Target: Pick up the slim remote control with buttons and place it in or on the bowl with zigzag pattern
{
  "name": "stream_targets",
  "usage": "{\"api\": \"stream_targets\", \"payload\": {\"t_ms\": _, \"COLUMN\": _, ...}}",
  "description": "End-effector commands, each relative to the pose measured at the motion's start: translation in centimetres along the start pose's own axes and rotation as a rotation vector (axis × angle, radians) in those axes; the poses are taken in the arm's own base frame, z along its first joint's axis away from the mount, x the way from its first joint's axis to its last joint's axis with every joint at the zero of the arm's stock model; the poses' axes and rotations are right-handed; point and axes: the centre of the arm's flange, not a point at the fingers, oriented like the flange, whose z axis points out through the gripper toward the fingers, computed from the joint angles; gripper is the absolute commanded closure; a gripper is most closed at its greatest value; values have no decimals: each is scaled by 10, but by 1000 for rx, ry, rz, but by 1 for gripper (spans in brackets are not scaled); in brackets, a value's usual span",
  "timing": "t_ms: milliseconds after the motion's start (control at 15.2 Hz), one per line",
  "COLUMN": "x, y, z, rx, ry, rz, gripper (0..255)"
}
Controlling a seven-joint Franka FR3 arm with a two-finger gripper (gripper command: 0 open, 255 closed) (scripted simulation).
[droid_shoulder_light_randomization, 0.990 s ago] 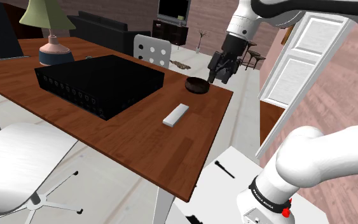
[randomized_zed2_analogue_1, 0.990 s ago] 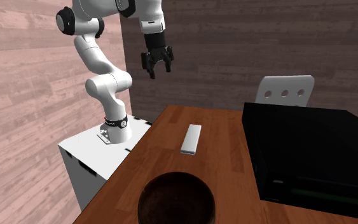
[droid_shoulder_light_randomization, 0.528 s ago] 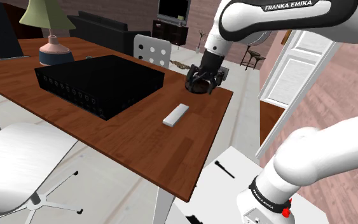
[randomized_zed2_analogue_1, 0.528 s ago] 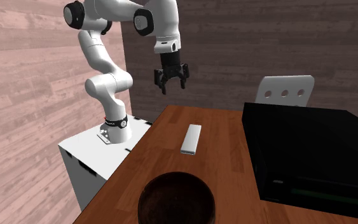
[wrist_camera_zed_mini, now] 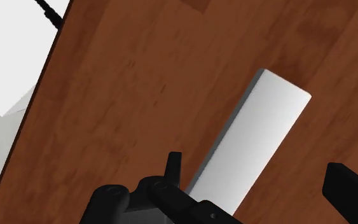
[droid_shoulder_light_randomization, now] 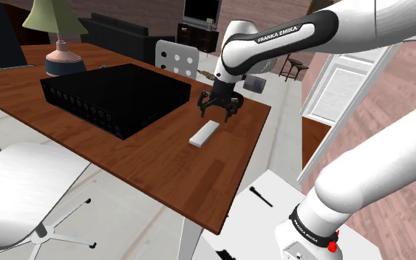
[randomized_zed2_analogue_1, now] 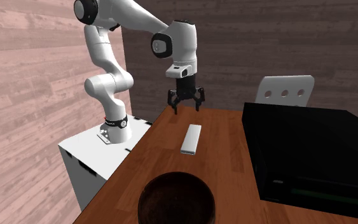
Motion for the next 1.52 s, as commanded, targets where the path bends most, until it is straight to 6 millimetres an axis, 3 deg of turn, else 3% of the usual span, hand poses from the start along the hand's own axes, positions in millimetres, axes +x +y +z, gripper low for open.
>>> {"api": "stream_targets", "payload": {"t_ms": 0, "x": 16, "y": -7, "z": 22, "rx": -11, "ry": 4, "rz": 100, "gripper": 0}}
{"api": "stream_targets", "payload": {"t_ms": 264, "x": 41, "y": -17, "z": 57, "rx": -33, "ry": 11, "rz": 254, "gripper": 0}}
{"api": "stream_targets", "payload": {"t_ms": 726, "x": 41, "y": -16, "z": 97, "rx": -33, "ry": 11, "rz": 254, "gripper": 0}}
{"api": "stream_targets", "payload": {"t_ms": 1254, "x": 41, "y": -16, "z": 97, "rx": -33, "ry": 11, "rz": 254, "gripper": 0}}
{"api": "stream_targets", "payload": {"t_ms": 1320, "x": 41, "y": -16, "z": 97, "rx": -33, "ry": 11, "rz": 254, "gripper": 255}}
{"api": "stream_targets", "payload": {"t_ms": 1452, "x": 41, "y": -16, "z": 97, "rx": -33, "ry": 11, "rz": 254, "gripper": 255}}
